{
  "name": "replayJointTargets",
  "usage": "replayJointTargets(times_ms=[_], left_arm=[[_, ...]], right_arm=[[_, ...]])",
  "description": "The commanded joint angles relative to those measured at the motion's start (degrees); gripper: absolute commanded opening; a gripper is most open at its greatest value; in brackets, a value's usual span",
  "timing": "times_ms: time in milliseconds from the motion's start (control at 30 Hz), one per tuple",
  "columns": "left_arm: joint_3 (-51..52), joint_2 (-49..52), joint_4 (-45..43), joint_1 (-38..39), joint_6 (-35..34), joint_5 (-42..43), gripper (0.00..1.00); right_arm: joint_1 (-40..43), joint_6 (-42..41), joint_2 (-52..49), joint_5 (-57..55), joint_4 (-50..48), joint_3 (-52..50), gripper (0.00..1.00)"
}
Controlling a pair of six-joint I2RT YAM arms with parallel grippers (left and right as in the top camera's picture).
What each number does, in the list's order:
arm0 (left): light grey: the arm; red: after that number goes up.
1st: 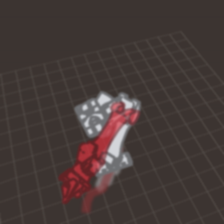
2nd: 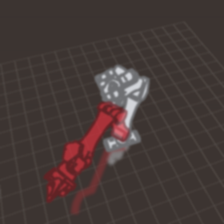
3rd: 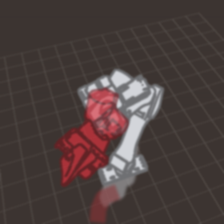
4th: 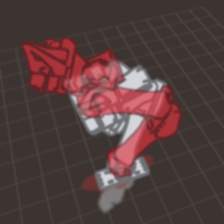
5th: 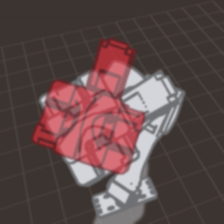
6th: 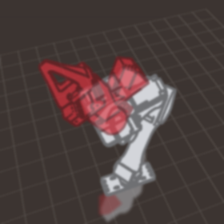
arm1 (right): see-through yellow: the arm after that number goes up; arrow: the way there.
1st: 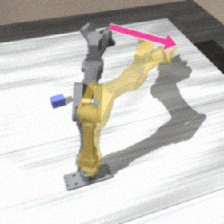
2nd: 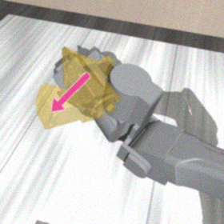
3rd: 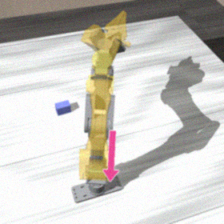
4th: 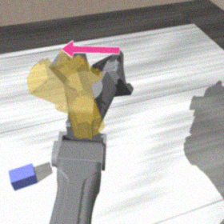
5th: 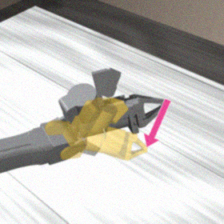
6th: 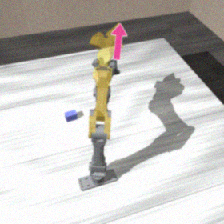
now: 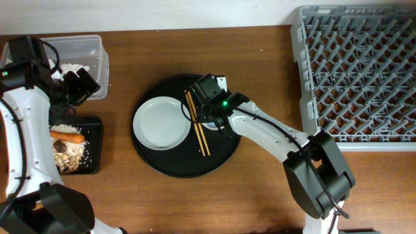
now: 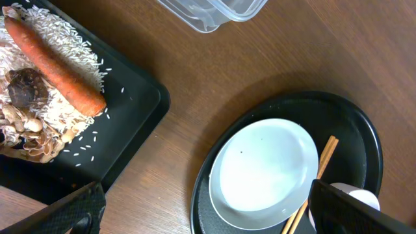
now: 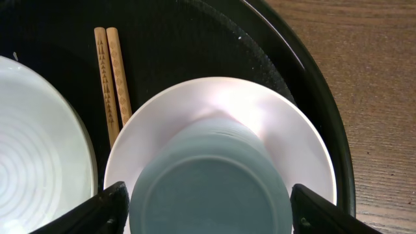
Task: Sort waste into correct bins and load items into the dishwasher rack
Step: 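Lower the right gripper and grasp the light-blue cup, then carry the blue cup right and place it in the dishwasher rack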
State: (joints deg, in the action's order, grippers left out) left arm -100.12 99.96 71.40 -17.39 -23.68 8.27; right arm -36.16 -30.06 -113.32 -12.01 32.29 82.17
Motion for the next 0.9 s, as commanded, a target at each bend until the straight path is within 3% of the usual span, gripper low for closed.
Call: replayJointTargets(times_ms=[0,267,333,467,633,867], left_arm=[[-0.2,-1.5,0.1,0.0,-0.7,-0.2,0.99],[-0.2,-1.5,0.1,0.0,-0.7,-0.2,0.99],[-0.2,-1.5,0.1,0.0,-0.7,-0.2,0.99],[-0.2,-1.5,0.1,0.0,-0.7,-0.2,0.99],[-0.2,-1.5,0.0,0.0,-0.7,-0.2,0.99],[-0.2,-1.5,0.0,0.0,-0.7,-0.2,0.99]], right_arm=[[-0.3,-0.5,-0.5,-1.1,0.0,1.0,0.77],[-0.1,-0.5,4.1,-1.4,0.5,1.5,0.64],[0.5,-0.5,6.3,-1.4,1.0,1.5,0.48],[2.2,-0.5,10.6,-1.4,2.5,1.5,0.4],[7.4,-0.2,18.6,-4.7,6.0,1.5,0.42],[25.7,5.8,28.7,-8.2,9.2,1.5,0.42]])
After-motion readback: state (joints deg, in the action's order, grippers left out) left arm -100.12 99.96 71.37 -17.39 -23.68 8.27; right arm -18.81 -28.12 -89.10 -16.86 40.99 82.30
